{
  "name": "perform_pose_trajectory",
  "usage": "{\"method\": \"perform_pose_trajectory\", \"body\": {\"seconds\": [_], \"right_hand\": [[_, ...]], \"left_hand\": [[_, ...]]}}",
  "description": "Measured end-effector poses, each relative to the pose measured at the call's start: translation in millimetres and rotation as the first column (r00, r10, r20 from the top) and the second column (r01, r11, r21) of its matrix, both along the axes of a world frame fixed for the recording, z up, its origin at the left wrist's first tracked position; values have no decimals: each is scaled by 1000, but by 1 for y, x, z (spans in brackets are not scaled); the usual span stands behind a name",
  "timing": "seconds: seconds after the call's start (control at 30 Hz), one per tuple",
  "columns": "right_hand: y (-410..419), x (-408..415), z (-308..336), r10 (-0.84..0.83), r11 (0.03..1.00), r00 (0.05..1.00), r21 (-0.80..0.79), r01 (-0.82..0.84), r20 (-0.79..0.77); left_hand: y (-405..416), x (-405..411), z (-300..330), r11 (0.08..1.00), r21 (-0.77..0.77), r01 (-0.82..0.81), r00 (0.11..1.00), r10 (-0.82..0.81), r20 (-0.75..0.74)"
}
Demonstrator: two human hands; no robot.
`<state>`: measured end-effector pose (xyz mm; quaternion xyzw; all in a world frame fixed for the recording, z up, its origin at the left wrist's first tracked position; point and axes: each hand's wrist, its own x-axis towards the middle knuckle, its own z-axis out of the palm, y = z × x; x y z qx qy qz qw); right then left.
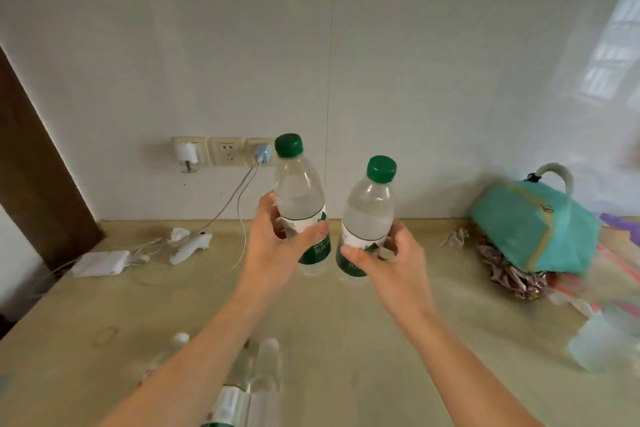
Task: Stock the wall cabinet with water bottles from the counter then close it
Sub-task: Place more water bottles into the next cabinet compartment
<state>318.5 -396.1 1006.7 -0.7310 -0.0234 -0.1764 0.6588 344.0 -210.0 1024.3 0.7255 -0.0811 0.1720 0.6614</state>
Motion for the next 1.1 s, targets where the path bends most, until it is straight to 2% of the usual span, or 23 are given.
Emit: {"method": "perform_pose_trajectory", "body": {"seconds": [0.2,0.4,0.57,0.77,0.87,1.0,1.1], "right_hand": [[5,-5,102,-8,999,975,38,0,224],[-7,-5,226,21,998,908,46,-44,418],[-20,4,315,34,997,839,43,-69,543],[-29,36,377,-4,999,823,-34,28,569],[-30,60,396,-42,994,841,-64,91,540],[-32,94,409,-118,985,867,-57,166,483],[-37,115,410,-108,985,881,-72,158,462]], "left_hand": [[8,-8,106,998,-49,44,969,-31,246],[15,-14,214,993,-83,89,874,-38,484],[11,-11,300,991,-82,105,797,-35,602],[-8,6,367,995,-56,80,755,-24,656],[-22,22,388,995,-43,92,779,-45,625],[-38,53,398,1000,12,4,801,-10,599],[-45,77,398,997,13,-81,870,64,490]]}}
